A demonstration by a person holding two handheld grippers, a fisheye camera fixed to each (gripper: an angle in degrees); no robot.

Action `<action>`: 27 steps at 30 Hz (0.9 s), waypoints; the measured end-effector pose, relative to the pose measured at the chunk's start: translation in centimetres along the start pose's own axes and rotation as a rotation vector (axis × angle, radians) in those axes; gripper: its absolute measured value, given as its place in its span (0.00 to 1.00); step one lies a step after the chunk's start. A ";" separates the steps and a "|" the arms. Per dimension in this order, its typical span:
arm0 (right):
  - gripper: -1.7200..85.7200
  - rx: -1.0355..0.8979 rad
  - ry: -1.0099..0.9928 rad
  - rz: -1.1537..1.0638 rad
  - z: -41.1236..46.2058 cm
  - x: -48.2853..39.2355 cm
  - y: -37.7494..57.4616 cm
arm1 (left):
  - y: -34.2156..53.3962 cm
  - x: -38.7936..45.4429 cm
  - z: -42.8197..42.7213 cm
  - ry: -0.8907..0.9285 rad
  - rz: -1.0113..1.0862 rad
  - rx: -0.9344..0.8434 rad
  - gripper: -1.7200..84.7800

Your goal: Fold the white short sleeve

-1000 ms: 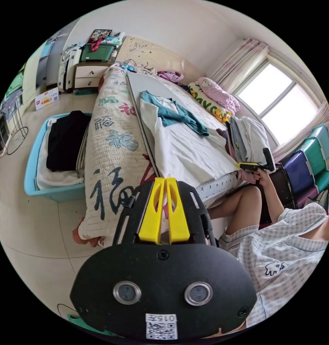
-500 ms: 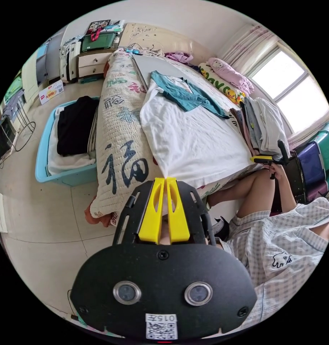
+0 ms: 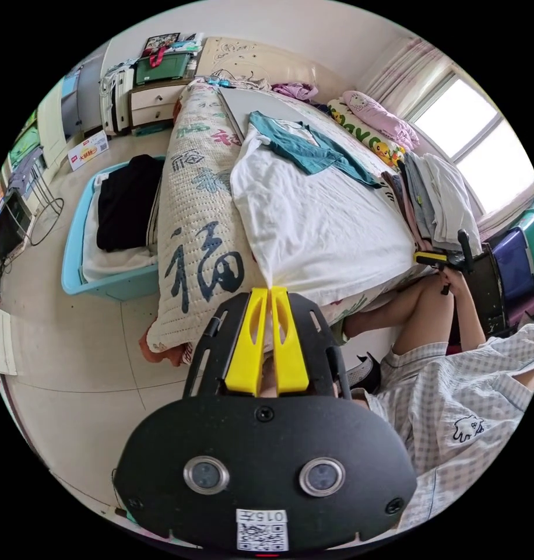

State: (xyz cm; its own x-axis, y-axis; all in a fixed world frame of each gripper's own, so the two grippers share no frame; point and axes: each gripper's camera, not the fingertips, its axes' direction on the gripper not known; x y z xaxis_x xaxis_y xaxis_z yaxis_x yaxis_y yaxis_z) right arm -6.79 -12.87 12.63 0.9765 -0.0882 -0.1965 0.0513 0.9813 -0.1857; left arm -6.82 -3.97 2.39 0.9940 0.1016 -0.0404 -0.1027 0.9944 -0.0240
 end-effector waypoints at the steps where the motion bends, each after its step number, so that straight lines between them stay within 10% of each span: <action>1: 0.02 0.000 0.010 -0.004 -0.1 -0.2 0.1 | -0.2 0.3 0.0 -0.015 0.004 -0.014 0.02; 19: 0.02 0.075 -0.159 0.068 -6.2 3.5 8.0 | -0.7 5.7 0.3 -0.183 0.039 -0.073 0.01; 27: 0.02 0.579 -0.190 0.327 -25.2 4.1 19.8 | 0.3 6.3 0.1 -0.177 0.019 -0.059 0.01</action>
State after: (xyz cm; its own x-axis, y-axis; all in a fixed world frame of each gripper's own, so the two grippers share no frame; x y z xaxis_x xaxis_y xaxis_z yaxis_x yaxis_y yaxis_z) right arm -7.01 1.85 -16.07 0.9779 0.2072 0.0273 -0.2000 0.8904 0.4089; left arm -0.61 -3.05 2.24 0.9825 0.1292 0.1346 -0.1186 0.9894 -0.0836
